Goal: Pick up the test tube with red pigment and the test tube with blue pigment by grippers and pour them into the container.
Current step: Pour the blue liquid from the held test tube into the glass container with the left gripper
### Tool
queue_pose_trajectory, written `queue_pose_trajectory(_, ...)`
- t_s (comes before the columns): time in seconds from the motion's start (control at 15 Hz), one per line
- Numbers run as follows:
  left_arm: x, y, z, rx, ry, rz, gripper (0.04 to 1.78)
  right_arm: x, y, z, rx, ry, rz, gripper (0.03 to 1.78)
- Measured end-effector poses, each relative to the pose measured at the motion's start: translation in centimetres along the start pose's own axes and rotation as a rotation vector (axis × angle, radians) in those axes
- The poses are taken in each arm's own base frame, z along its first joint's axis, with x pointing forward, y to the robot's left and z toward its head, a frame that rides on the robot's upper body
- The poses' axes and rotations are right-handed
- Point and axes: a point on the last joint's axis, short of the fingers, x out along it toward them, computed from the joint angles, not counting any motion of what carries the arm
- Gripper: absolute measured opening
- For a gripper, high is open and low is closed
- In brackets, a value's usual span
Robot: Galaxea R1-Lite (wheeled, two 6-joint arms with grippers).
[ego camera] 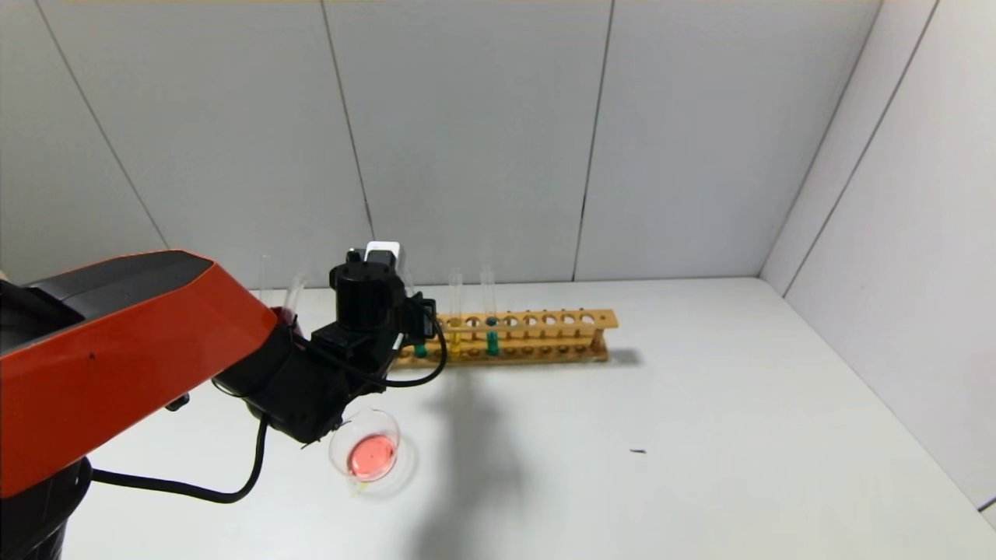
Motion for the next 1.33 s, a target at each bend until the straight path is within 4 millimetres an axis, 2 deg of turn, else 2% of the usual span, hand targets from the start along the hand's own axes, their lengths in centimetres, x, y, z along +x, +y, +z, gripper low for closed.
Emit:
queue_pose_trajectory(0.33,-0.2,0.0,-0.1,0.002,0.006,0.000,0.30,0.0,0.0,0.0,0.000,0.000,0.000,1.71)
queue_pose_trajectory(0.6,-0.8,-0.6,0.6,0.009,0.002,-0.017,0.30,0.0,0.0,0.0,0.000,0.000,0.000,1.71)
queue_pose_trajectory(1.33,-3.1,-1.8,5.6,0.038,-0.037,-0.037,0.30,0.0,0.0,0.0,0.000,0.000,0.001,1.71)
